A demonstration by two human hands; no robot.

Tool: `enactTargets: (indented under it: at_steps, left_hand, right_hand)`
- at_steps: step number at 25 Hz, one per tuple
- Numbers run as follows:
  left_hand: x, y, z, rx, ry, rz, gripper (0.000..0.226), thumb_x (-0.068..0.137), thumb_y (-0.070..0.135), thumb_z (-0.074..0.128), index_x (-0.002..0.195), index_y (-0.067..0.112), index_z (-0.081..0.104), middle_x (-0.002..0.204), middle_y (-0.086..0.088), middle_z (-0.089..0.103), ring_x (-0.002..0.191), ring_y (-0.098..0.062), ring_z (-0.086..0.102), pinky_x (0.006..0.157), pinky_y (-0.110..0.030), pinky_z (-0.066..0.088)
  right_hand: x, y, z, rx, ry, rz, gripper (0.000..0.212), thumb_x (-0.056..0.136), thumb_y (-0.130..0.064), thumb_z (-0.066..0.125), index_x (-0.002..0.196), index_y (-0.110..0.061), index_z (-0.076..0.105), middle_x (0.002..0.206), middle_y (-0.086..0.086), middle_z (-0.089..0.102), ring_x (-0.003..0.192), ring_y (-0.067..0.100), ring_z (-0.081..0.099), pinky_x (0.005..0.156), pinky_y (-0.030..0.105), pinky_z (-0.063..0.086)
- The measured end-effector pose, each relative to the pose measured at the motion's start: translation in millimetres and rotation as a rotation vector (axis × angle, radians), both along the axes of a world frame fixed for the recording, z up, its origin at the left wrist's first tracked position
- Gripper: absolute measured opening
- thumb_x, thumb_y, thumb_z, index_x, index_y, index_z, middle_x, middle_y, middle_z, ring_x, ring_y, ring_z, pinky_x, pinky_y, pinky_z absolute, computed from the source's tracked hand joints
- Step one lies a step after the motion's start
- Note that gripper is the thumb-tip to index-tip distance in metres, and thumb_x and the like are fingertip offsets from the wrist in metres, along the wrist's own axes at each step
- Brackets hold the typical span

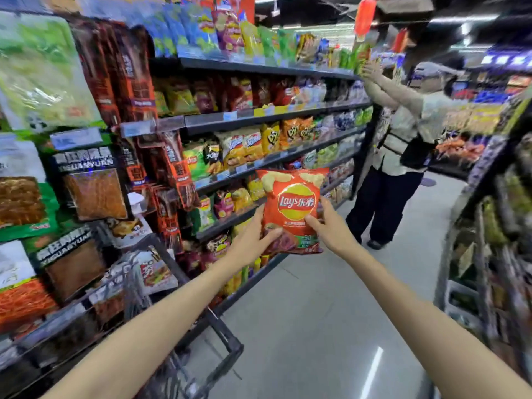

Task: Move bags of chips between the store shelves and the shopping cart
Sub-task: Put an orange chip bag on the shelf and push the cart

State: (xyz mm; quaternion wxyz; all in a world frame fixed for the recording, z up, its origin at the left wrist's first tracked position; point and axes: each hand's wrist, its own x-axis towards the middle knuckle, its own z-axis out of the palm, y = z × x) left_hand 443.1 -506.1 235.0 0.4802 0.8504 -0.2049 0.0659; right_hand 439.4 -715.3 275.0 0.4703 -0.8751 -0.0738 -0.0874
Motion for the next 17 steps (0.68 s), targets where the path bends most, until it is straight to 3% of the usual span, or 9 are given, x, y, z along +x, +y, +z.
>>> enactTargets:
  at_steps: [4, 8, 10, 14, 17]
  left_hand:
    - [57, -45, 2, 0.02, 0.012, -0.008, 0.078, 0.094, 0.054, 0.054, 0.154, 0.028, 0.012, 0.142, 0.008, 0.052, 0.124, -0.01, 0.055, 0.107, -0.036, 0.044]
    - [127, -61, 7, 0.06, 0.007, 0.035, 0.079, 0.093, 0.057, 0.054, 0.154, 0.031, 0.01, 0.14, 0.004, 0.056, 0.121, -0.014, 0.058, 0.101, -0.033, 0.047]
    - [173, -63, 15, 0.084, 0.005, 0.042, 0.079, 0.094, 0.055, 0.054, 0.153, 0.032, 0.008, 0.138, 0.005, 0.057, 0.116, -0.012, 0.059, 0.097, -0.03, 0.047]
    - [282, -61, 37, 0.076, -0.007, 0.082, 0.086, 0.086, 0.07, 0.053, 0.151, 0.045, 0.001, 0.139, 0.006, 0.056, 0.118, -0.014, 0.06, 0.101, -0.043, 0.05]
    - [349, -59, 52, 0.076, -0.048, 0.133, 0.086, 0.089, 0.066, 0.052, 0.153, 0.038, 0.002, 0.143, 0.004, 0.053, 0.124, -0.018, 0.057, 0.104, -0.043, 0.047]
  right_hand:
    - [53, -48, 1, 0.01, 0.006, 0.0, 0.049, 0.1, -0.029, 0.054, 0.144, -0.025, 0.032, 0.132, 0.001, 0.058, 0.111, 0.02, 0.061, 0.09, 0.035, 0.052]
    - [129, -62, 1, 0.009, -0.023, 0.007, 0.053, 0.1, -0.031, 0.054, 0.147, -0.026, 0.03, 0.135, 0.001, 0.057, 0.115, 0.021, 0.059, 0.098, 0.044, 0.051]
    - [175, -64, 6, -0.002, -0.052, 0.023, 0.055, 0.101, -0.03, 0.053, 0.149, -0.024, 0.029, 0.137, 0.001, 0.055, 0.117, 0.021, 0.058, 0.098, 0.041, 0.05]
    - [283, -65, 29, 0.002, -0.121, 0.057, 0.059, 0.101, -0.031, 0.053, 0.152, -0.024, 0.023, 0.139, -0.001, 0.052, 0.12, 0.017, 0.054, 0.096, 0.032, 0.048]
    - [360, -60, 45, 0.012, -0.151, 0.087, 0.06, 0.102, -0.031, 0.052, 0.153, -0.027, 0.022, 0.14, -0.002, 0.051, 0.12, 0.016, 0.054, 0.1, 0.038, 0.048]
